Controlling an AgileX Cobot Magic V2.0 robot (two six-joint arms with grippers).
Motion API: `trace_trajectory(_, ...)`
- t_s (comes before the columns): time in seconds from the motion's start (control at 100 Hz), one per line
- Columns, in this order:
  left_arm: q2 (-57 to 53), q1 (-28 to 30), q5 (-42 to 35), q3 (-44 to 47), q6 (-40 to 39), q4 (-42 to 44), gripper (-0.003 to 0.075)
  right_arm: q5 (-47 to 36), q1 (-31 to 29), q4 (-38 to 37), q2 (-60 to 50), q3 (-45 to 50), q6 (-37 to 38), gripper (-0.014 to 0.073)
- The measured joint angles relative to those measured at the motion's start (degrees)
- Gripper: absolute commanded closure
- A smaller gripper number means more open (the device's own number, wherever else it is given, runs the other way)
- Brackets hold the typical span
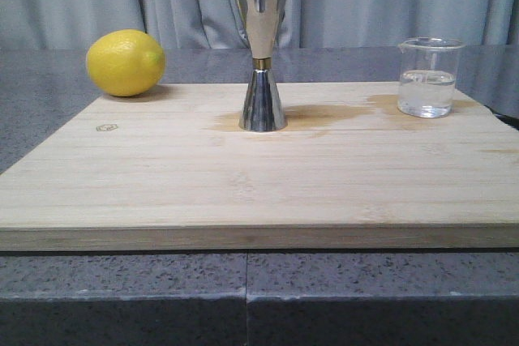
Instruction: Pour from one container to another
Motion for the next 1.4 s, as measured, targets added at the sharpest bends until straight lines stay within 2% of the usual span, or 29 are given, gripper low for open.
trace_trajectory(0.21, 0.00, 0.00, -4.10, 0.00, 0.00, -1.93, 0.0739, -0.07, 0.00, 2.04, 0.00, 0.00, 0.00, 0.0638)
trace_trajectory(0.37, 0.00, 0.00, -4.78, -0.44, 0.00, -4.59, 0.0739, 6.31, 0.13, 4.62, 0.00, -1.32, 0.00, 0.0638)
trace_trajectory(0.52, 0.32, 0.00, -1.55, -4.50, 0.00, -4.95, 0.0739, 11.56, 1.55, 5.27, 0.27, -6.98, 0.00, 0.0638)
trace_trajectory(0.74, 7.78, 0.00, 4.45, -14.99, 0.00, -4.98, 0.0739, 17.87, 4.25, 4.93, 7.70, -16.37, 0.00, 0.0638)
trace_trajectory(1.04, 20.13, 0.00, 10.37, -26.48, 1.07, -4.98, 0.0739, 17.61, 5.04, -1.53, 18.60, -27.51, 0.00, 0.0638)
trace_trajectory(1.4, 22.45, 0.00, 9.46, -27.16, 1.29, -4.98, 0.0739, 15.58, 5.04, -1.74, 20.70, -28.85, 0.00, 0.0638)
